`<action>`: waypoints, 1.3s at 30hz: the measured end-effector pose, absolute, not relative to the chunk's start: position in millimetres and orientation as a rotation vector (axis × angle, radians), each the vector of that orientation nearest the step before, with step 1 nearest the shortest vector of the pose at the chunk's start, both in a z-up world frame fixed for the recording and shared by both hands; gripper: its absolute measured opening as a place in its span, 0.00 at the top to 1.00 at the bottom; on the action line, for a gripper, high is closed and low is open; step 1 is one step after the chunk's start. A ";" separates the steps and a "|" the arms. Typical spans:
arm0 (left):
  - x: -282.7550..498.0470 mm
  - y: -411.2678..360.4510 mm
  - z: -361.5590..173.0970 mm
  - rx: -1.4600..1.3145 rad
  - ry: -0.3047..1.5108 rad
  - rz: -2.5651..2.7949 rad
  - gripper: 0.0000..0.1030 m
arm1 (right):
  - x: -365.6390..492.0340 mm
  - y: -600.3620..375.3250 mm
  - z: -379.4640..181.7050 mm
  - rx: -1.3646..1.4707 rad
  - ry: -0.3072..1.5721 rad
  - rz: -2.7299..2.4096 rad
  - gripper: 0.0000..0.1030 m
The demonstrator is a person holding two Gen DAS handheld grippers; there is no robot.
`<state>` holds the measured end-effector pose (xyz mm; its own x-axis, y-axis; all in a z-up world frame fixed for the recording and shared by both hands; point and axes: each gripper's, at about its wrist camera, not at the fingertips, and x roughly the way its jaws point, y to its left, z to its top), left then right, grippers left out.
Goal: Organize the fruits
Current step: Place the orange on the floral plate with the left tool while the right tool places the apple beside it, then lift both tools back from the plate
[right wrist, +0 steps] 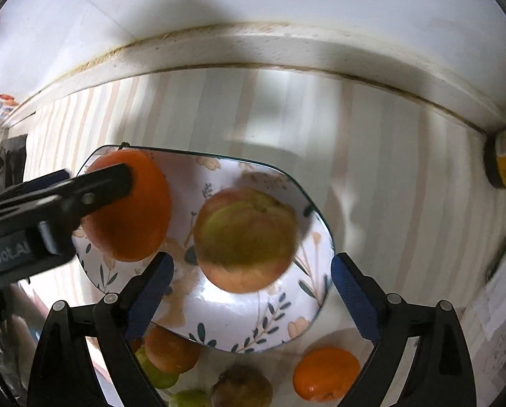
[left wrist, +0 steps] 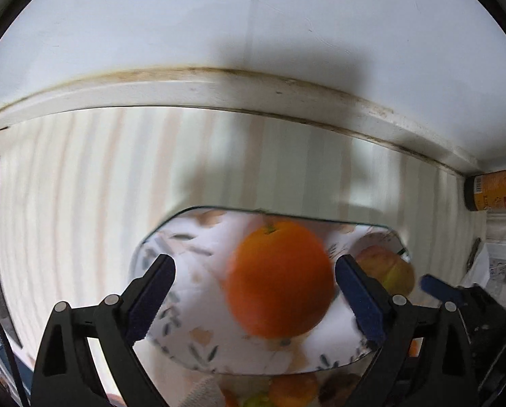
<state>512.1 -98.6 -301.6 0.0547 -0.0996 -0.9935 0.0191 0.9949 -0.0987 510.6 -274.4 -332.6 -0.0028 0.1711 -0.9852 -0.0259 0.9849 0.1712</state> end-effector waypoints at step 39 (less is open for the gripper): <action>259.5 -27.0 -115.9 0.089 1.038 -0.100 0.06 | 231.8 -224.0 -124.9 0.179 1.112 -0.070 0.07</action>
